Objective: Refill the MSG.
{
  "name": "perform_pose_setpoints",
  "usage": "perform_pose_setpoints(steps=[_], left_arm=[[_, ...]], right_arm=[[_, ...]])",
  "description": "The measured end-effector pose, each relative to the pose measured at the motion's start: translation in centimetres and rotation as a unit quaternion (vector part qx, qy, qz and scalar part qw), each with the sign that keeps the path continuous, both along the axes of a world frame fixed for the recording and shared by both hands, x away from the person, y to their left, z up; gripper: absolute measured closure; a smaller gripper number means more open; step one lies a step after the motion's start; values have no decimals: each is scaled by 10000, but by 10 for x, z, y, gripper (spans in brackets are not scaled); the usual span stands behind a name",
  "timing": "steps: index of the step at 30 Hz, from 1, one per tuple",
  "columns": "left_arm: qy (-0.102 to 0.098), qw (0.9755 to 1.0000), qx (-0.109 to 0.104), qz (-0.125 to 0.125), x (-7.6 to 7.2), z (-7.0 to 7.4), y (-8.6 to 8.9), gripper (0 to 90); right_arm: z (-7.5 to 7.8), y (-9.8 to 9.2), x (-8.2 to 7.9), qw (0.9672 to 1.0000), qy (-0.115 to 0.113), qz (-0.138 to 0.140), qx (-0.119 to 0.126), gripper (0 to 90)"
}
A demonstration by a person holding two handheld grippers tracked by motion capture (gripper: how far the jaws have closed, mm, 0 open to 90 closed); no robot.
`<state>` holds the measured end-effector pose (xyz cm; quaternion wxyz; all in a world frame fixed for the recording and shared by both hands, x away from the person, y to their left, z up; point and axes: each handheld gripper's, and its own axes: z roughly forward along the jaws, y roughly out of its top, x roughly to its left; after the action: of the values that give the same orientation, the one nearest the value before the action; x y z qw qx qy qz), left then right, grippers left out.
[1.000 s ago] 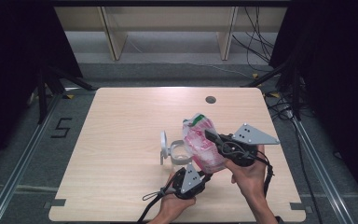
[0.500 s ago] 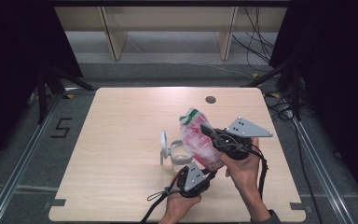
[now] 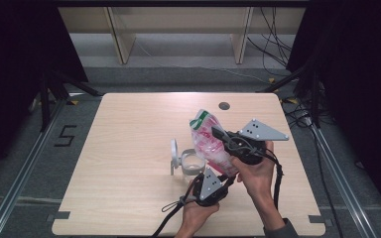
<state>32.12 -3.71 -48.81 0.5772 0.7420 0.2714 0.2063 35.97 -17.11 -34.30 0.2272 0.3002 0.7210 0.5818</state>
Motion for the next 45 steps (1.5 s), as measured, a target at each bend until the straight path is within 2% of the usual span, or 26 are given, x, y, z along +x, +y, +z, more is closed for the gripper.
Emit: perform_pose_setpoints(steps=[3,7,8,10,11,13,16,18,20,21,24,26,31,32,34,37,39,40,41,43,44,45], left_arm=[[12,10000,-82,-46,2,-1,-1,789],[70,9999,-78,-7,5,-2,-3,789],[84,9999,-89,-32,5,-2,-3,789],[90,9997,-214,-35,7,-3,-5,790],[94,9998,-169,-24,6,-2,-6,790],[44,9997,-227,-42,8,-3,-8,790],[43,9997,-248,-4,8,-3,-10,790],[64,9997,-254,-10,9,-2,-11,790],[35,9997,-260,-18,10,-2,-13,791],[37,9996,-272,-11,10,-3,-13,791],[40,9996,-296,17,10,-3,-13,791],[41,9995,-323,48,9,-3,-14,791],[59,9991,-423,43,7,-5,-15,791],[58,9990,-442,41,7,-5,-16,791],[71,9988,-477,77,6,-6,-16,791],[93,9987,-491,59,6,-6,-16,791],[92,9987,-494,62,6,-6,-16,792],[90,9988,-477,59,6,-6,-15,791],[98,9988,-476,73,5,-7,-15,792],[115,9986,-505,60,5,-7,-15,791],[110,9987,-499,62,5,-7,-15,792],[113,9987,-501,27,6,-8,-15,792]], right_arm=[[0,1,3,10000,-27,26,-38,900],[-1,3,3,9999,47,-78,-63,900],[-1,3,6,9999,-28,-61,-100,900],[-1,2,6,9999,-29,-39,-136,900],[-1,2,7,9998,-88,-39,-153,900],[-1,4,6,9999,55,10,-106,900],[-1,3,6,9999,50,16,-118,900],[-1,2,8,9999,-69,6,-151,900],[-1,3,6,9999,76,-35,-118,900],[-1,3,6,9999,78,-42,-103,900],[0,2,8,9998,-66,-51,-181,900],[-1,4,9,9998,-8,34,-210,900],[-2,7,10,9996,-41,-27,-272,900],[-2,8,12,9994,-121,54,-310,900],[-2,9,11,9994,-36,1,-342,900],[-4,11,12,9993,-75,7,-371,900],[-4,12,11,9993,-1,2,-372,900],[-4,12,13,9991,-95,23,-423,900],[-4,13,13,9991,-24,29,-417,900],[-5,13,15,9989,-110,40,-465,900],[-5,14,14,9989,-87,18,-455,900],[-6,15,13,9991,55,41,-411,900]])
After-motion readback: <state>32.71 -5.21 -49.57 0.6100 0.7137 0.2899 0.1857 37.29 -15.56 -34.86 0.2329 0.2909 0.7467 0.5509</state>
